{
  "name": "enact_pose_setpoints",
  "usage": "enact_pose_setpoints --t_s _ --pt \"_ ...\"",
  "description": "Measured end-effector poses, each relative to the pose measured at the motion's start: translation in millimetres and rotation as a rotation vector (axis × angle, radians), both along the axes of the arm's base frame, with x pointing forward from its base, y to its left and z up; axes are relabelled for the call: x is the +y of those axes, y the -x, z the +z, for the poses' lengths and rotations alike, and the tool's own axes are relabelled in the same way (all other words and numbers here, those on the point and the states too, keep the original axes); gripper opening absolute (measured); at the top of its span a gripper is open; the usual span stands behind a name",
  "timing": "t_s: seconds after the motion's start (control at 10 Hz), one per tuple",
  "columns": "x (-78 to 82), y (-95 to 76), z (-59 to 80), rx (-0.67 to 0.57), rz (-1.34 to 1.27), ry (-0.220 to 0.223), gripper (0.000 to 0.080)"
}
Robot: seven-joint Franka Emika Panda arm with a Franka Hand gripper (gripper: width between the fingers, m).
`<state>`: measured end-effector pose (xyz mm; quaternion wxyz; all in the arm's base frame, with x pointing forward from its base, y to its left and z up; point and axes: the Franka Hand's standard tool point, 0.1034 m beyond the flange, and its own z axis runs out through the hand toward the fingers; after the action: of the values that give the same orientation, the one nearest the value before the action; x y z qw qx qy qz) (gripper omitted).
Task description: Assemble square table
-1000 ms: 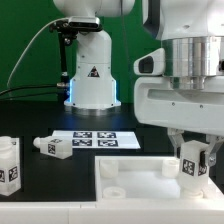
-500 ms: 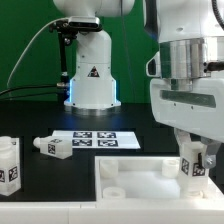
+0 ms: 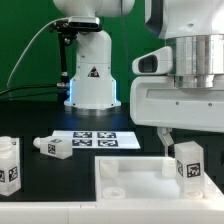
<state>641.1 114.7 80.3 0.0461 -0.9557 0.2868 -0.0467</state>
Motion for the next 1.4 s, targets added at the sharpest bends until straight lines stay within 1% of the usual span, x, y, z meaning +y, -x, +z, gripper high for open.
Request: enact_pose_setpoints --t_s 0.1,0.2,0.3,0.4,0.5,0.6,0.7,0.8,1.0,1.2,1.3,1.4 --pt "-1.5 -0.7 0.5 -0.009 0.126 0.019 0.0649" --pt "-3.2 -3.1 2.4 -0.023 0.312 0.054 0.0649" --pt "0.4 -3.9 3.5 -0.029 0.438 0.084 0.0649" --pt "-0.1 -3.6 2.8 -0.026 0.391 0.076 0.0626" --pt "-0.7 -3.6 2.6 -0.025 0.380 0.077 0.0626" --pt "-0.7 -3.6 2.5 -0.025 0.379 0.077 0.0457" --pt "-0.2 -3.4 2.2 -0.022 0.312 0.066 0.0457" --pt "-2.6 -3.5 1.9 -0.017 0.222 0.058 0.0286" --pt "-3.6 -2.7 0.8 -0.007 0.067 0.042 0.0288" --pt "-4.2 -1.2 0.2 0.006 -0.240 0.023 0.0288" --pt "-3.7 0.7 -0.4 0.024 -0.471 -0.012 0.0288" --pt "-3.7 1.2 -0.9 0.043 -0.639 -0.060 0.0288"
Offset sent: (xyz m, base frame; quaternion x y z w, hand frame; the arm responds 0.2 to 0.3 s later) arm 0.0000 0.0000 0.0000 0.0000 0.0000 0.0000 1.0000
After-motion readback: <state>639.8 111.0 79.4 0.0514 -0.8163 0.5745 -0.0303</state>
